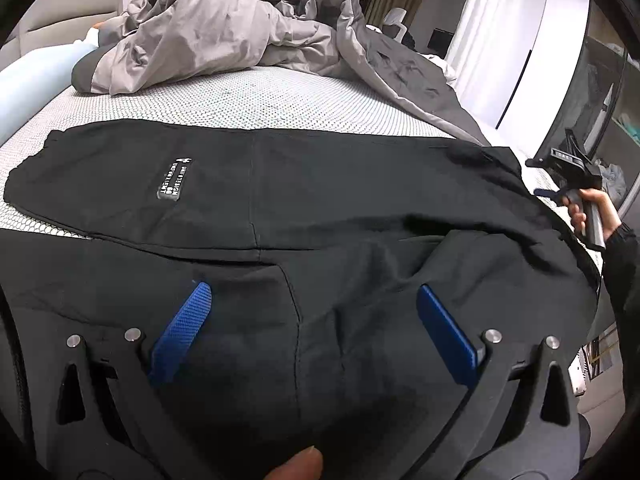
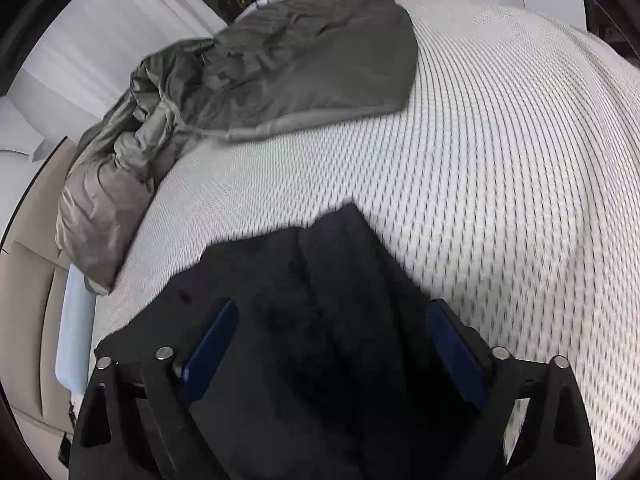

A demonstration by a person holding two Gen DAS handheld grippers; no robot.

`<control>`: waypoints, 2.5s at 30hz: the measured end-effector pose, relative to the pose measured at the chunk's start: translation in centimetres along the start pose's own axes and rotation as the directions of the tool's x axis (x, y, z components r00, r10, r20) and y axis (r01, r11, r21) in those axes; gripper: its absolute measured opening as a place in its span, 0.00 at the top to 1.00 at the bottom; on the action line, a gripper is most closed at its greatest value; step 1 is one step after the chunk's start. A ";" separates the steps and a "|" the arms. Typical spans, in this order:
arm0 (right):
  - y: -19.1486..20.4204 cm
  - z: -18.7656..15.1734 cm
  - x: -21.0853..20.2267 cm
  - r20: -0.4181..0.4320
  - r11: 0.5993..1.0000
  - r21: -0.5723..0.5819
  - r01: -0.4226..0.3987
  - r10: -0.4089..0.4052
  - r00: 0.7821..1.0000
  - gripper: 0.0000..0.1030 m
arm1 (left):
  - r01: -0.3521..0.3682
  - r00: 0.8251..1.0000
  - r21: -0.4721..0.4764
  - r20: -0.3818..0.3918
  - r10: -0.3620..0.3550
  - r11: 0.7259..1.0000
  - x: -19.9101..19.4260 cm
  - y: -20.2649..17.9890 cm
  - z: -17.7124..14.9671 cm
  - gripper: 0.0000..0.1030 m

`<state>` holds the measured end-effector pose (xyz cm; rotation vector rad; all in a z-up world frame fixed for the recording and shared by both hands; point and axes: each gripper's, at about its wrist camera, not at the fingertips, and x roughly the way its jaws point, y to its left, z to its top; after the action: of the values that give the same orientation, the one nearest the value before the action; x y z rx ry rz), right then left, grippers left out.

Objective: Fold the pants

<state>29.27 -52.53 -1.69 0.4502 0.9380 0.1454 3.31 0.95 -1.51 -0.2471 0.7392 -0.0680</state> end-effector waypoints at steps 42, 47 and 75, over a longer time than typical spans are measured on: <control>4.9 2.3 1.3 0.118 0.963 -0.268 0.031 0.001 0.993 0.88 | -0.034 0.999 0.028 -0.037 0.035 0.999 1.1 -0.2 -0.2 0.01; 4.1 5.0 -0.3 0.271 0.963 -0.132 0.235 -0.193 0.943 0.86 | -0.073 0.997 0.007 -0.033 0.074 0.997 1.2 0.5 -0.1 0.01; 0.7 -23.6 -19.2 0.273 0.965 -0.123 0.230 -0.190 0.943 0.00 | -0.132 0.989 -0.162 0.050 0.141 0.978 -3.8 4.9 -1.7 0.01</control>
<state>-1.03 -50.60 0.94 0.2168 0.7055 -0.0369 -0.77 5.93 -1.49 -0.3478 0.6995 0.1288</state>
